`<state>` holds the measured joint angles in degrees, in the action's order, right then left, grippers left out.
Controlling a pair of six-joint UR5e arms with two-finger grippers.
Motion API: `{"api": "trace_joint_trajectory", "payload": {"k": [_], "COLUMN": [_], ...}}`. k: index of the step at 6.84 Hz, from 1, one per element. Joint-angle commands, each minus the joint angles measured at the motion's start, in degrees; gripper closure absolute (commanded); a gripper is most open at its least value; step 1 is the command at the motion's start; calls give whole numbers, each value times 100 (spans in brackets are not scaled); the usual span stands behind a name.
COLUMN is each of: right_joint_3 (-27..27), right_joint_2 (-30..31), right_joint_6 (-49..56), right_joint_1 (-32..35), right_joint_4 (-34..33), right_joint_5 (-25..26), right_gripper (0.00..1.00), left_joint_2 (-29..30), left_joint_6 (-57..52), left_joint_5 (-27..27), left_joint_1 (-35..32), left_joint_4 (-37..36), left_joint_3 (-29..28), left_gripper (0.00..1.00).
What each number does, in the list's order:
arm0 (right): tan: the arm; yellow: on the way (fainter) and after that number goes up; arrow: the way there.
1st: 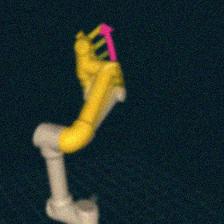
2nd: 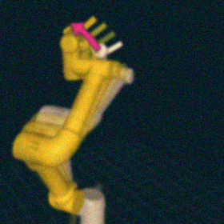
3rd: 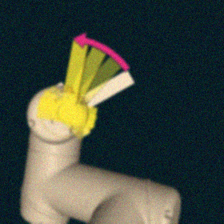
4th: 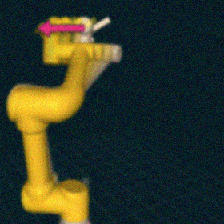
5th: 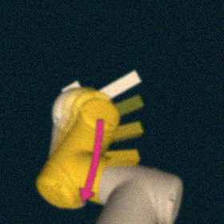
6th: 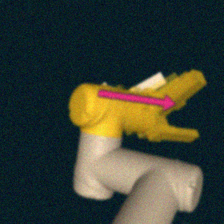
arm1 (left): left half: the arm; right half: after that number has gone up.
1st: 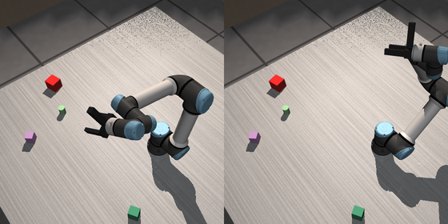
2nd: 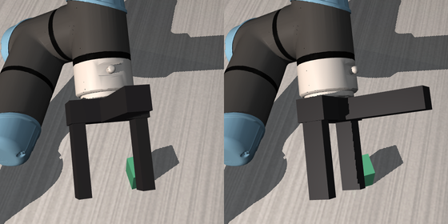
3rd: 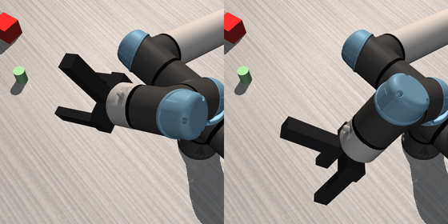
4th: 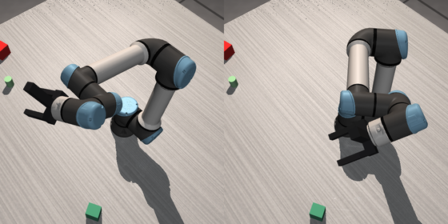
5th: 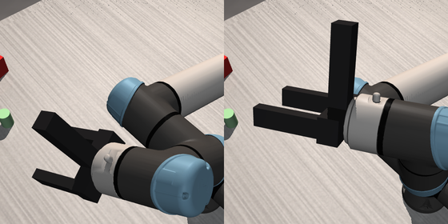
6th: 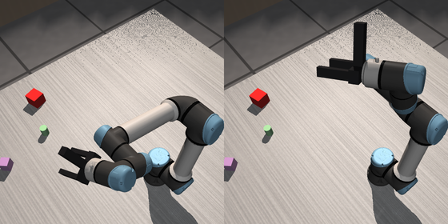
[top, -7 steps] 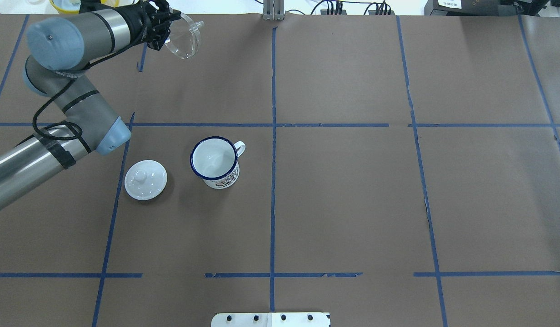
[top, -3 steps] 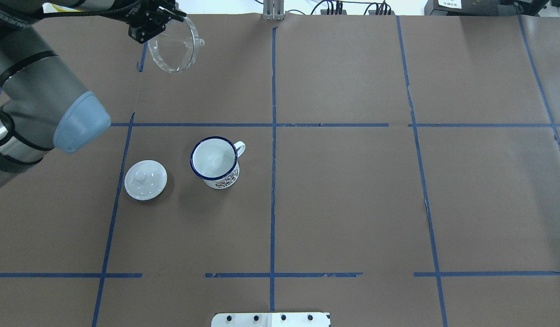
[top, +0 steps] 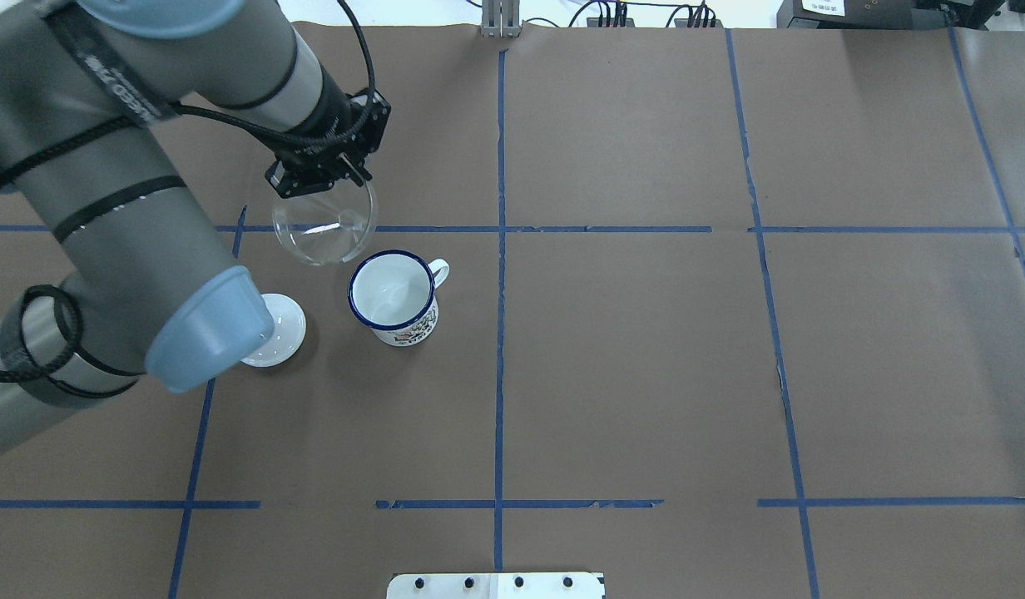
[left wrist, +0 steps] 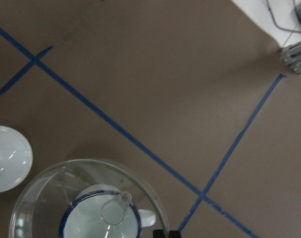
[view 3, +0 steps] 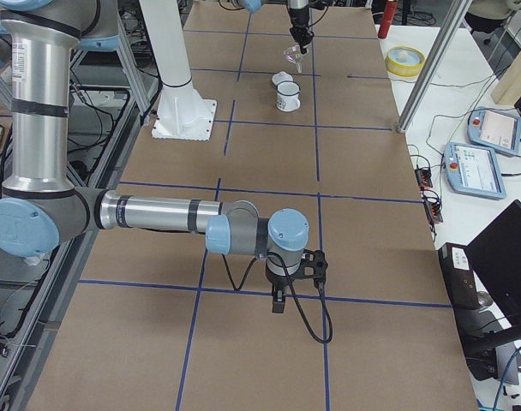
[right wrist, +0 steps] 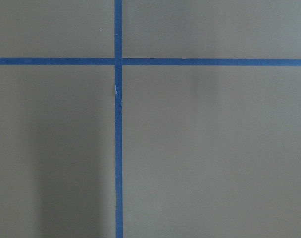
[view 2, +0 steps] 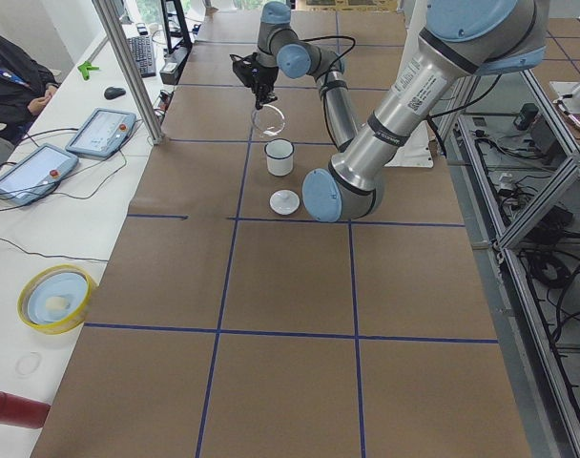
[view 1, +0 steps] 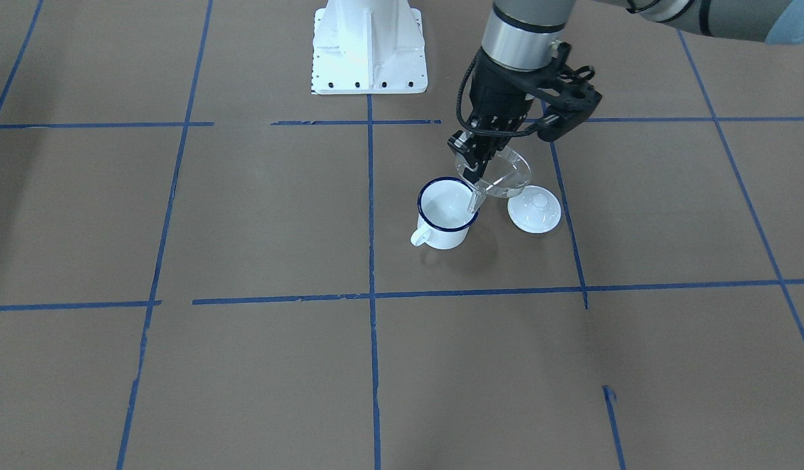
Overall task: Place funnel on cup
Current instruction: 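Lift the glass funnel and carry it over the mug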
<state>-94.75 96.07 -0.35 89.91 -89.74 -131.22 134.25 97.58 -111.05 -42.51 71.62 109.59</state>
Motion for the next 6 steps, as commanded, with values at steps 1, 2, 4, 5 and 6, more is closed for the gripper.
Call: {"api": "trace_joint_trajectory", "payload": {"k": [1, 2, 4, 5, 6], "right_joint_3": [0, 0, 0, 0, 0], "right_joint_2": [0, 0, 0, 0, 0], "right_joint_6": [0, 0, 0, 0, 0], "right_joint_1": [0, 0, 0, 0, 0], "right_joint_4": [0, 0, 0, 0, 0], "right_joint_5": [0, 0, 0, 0, 0], "right_gripper": [0, 0, 0, 0, 0], "left_joint_2": [520, 611, 603, 646, 742], "left_joint_6": [-719, -897, -1082, -1083, -1083], "left_joint_5": [-13, -21, -39, -39, -39], "left_joint_1": [365, 418, 454, 471, 480], "left_joint_4": [-456, -421, -386, -99, 174], "left_joint_3": [-1081, -1298, -1396, -1640, -2043], "left_gripper": [100, 100, 100, 100, 100]}}
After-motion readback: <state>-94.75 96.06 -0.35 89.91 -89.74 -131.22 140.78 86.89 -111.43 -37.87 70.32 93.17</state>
